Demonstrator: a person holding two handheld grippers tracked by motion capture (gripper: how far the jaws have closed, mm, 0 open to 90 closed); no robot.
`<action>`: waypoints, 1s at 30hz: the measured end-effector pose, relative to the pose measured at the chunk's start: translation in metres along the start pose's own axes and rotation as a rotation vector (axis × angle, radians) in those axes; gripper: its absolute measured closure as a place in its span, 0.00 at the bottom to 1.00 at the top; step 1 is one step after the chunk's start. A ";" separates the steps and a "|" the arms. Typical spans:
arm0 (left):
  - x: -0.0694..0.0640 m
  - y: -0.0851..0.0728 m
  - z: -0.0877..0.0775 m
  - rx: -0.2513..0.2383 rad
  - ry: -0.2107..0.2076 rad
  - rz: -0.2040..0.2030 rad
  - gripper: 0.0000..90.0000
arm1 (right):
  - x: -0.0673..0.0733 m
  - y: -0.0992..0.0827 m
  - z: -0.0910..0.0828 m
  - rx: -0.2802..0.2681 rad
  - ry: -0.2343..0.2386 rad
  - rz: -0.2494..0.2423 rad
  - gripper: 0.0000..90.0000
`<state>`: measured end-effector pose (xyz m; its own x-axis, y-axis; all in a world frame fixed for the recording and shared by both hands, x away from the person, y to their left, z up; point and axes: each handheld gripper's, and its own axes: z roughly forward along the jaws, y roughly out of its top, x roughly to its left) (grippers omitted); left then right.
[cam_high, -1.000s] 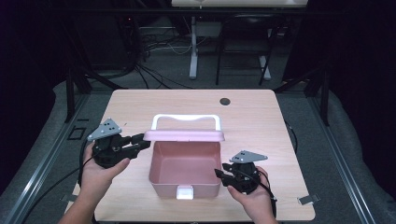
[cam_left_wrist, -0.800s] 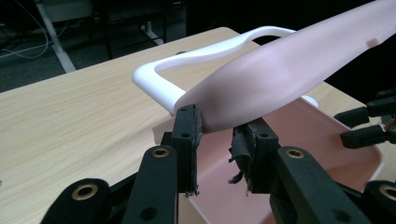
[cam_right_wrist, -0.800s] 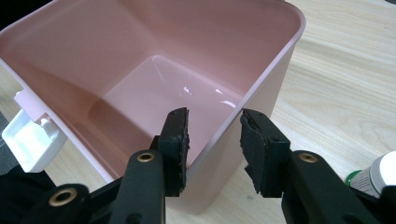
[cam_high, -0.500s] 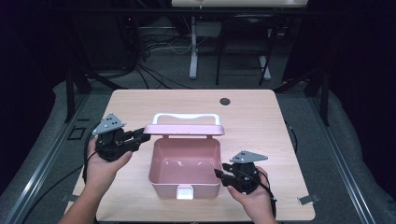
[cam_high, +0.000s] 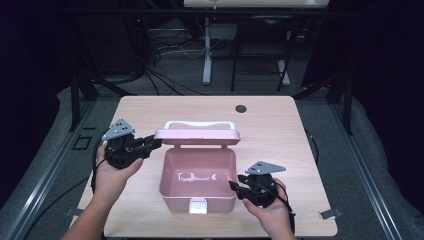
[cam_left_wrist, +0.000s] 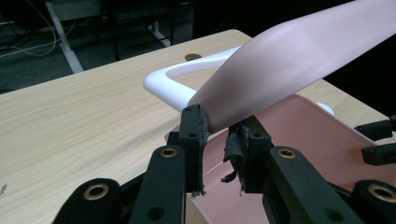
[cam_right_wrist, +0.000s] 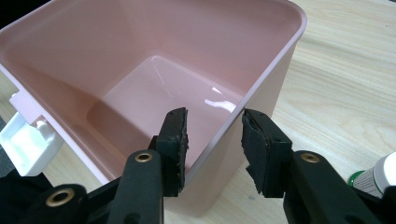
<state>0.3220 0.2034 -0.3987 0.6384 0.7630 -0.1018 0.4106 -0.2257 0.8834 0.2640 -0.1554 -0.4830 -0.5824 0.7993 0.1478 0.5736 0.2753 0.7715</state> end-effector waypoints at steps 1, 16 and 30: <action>0.000 0.001 0.001 -0.001 0.002 -0.003 0.84 | 0.000 0.000 0.000 0.001 0.002 0.001 0.67; 0.004 0.001 0.008 0.021 0.006 -0.003 0.84 | 0.000 0.000 0.000 0.005 -0.002 0.003 0.67; 0.010 0.001 0.016 0.034 0.011 -0.011 0.87 | 0.000 0.001 0.001 -0.002 -0.002 0.003 0.67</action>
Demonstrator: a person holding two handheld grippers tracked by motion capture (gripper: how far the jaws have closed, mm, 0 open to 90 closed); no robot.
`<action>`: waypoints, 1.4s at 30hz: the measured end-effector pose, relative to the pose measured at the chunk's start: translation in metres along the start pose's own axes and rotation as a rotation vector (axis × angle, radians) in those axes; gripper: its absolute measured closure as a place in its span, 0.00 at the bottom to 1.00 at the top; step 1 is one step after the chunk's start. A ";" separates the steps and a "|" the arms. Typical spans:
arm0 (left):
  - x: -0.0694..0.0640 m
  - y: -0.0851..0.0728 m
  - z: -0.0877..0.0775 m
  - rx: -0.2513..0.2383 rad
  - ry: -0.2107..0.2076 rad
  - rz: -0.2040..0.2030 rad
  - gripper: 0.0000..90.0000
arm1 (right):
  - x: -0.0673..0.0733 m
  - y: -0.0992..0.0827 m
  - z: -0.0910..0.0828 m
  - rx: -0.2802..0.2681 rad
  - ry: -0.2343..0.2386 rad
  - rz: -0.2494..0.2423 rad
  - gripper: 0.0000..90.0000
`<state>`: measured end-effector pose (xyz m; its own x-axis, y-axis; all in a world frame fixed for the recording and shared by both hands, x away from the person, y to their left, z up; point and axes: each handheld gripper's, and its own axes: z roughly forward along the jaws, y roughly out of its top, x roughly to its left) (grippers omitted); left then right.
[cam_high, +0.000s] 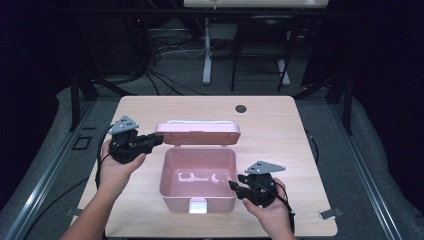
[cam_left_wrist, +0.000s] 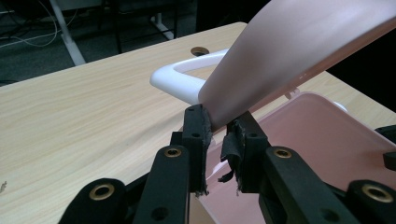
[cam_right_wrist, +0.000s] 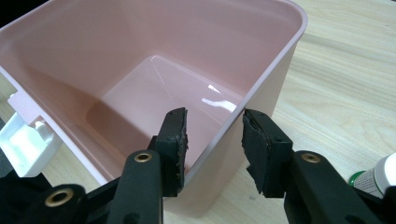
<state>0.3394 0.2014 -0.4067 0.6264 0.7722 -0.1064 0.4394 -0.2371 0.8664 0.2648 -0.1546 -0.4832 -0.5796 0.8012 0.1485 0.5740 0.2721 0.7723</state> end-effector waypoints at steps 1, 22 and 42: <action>0.000 0.000 0.001 0.001 0.001 -0.004 0.87 | 0.000 0.000 0.000 0.001 -0.001 0.001 0.67; 0.009 0.004 0.014 0.001 0.021 -0.030 0.89 | 0.000 0.000 0.000 0.007 -0.004 0.000 0.67; 0.014 0.003 0.027 -0.008 0.045 -0.058 0.91 | 0.000 0.000 0.001 0.007 -0.003 0.000 0.67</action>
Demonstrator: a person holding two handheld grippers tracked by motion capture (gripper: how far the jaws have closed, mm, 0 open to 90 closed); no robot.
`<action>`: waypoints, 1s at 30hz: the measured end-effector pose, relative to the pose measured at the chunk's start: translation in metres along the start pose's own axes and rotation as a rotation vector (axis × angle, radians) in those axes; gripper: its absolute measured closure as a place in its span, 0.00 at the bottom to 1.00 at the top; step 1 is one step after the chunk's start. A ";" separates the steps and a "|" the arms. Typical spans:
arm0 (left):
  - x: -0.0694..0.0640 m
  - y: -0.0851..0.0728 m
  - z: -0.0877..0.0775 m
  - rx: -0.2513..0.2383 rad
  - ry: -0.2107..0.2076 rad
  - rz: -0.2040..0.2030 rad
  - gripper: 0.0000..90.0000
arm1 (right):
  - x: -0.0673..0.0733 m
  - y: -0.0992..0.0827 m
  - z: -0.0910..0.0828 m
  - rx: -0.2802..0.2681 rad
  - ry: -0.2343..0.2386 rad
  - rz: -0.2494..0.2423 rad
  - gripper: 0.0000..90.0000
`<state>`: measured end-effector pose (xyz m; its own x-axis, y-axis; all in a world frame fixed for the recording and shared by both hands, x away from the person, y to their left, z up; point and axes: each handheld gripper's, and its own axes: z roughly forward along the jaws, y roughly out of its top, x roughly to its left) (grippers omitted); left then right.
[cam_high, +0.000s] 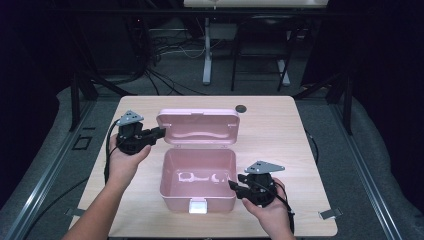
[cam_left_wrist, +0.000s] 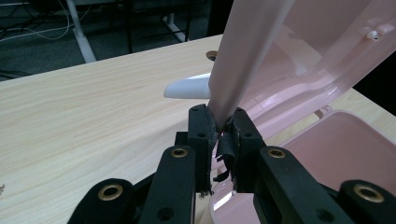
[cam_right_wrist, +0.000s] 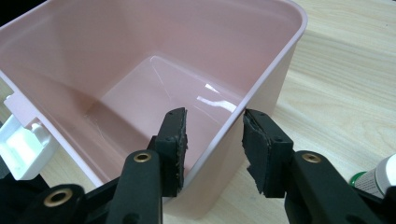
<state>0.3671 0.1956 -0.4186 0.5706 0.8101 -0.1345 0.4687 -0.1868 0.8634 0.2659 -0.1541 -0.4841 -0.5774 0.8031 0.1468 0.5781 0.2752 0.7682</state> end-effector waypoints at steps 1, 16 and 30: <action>0.000 0.000 0.000 -0.001 0.002 0.000 0.91 | 0.000 0.000 0.000 0.000 0.000 0.000 0.67; 0.004 0.003 0.007 0.006 0.014 -0.009 0.92 | 0.000 0.000 0.001 0.001 0.001 0.004 0.66; 0.007 0.005 0.012 0.013 0.021 -0.022 0.93 | 0.000 0.000 0.001 -0.002 -0.002 -0.001 0.67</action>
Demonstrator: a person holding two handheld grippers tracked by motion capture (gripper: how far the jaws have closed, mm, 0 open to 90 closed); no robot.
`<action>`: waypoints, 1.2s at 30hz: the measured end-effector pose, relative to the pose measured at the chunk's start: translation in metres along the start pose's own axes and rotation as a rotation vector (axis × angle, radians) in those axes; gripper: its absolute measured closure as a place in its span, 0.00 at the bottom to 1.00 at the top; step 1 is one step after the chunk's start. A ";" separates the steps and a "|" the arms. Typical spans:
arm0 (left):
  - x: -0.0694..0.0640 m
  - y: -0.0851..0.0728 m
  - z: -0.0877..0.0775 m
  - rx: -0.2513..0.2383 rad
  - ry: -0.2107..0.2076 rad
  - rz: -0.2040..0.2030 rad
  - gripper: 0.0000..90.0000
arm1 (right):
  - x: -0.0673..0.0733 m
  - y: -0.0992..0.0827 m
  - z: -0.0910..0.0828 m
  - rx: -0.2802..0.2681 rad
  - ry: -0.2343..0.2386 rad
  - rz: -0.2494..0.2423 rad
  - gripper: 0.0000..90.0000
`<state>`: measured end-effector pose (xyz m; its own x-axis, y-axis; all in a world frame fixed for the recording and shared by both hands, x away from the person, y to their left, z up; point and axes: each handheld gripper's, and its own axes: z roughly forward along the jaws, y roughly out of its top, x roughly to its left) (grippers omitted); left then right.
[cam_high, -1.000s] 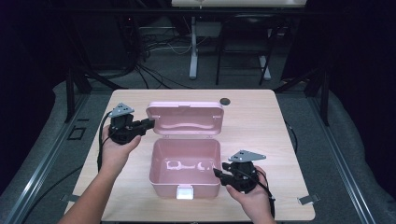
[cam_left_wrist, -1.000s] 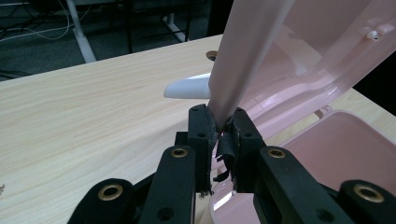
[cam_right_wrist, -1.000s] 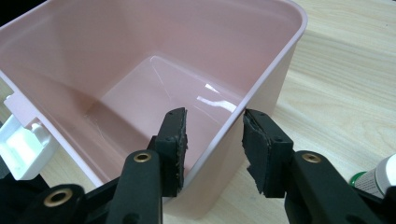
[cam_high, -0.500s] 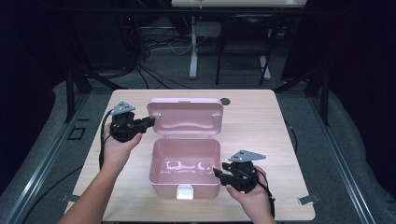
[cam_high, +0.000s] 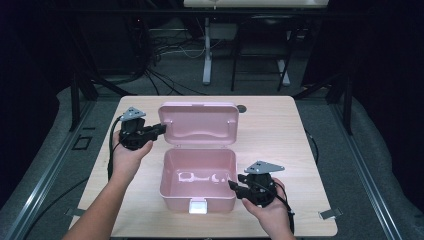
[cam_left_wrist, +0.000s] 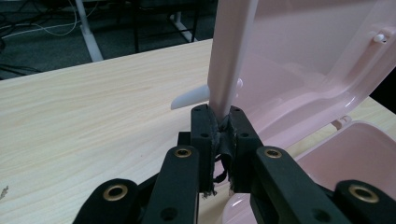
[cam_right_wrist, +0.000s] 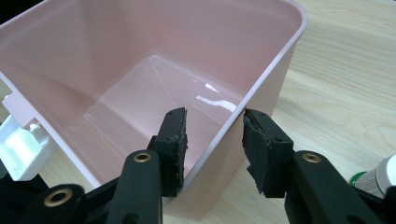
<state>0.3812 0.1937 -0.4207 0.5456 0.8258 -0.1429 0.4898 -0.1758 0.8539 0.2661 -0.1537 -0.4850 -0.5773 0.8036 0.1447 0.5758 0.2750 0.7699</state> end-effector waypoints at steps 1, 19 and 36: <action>0.001 0.000 0.001 -0.004 -0.001 -0.003 0.93 | 0.000 0.000 0.000 0.000 0.000 0.000 0.67; 0.005 -0.003 0.008 0.011 -0.014 -0.036 0.93 | 0.000 0.000 0.000 0.002 0.000 -0.002 0.67; 0.008 -0.004 0.016 0.029 -0.001 -0.065 0.94 | 0.000 0.000 0.000 -0.003 0.000 0.002 0.67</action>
<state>0.3942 0.1921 -0.4336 0.5126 0.8354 -0.1986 0.5438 -0.1368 0.8280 0.2661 -0.1533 -0.4853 -0.5762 0.8041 0.1462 0.5751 0.2718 0.7716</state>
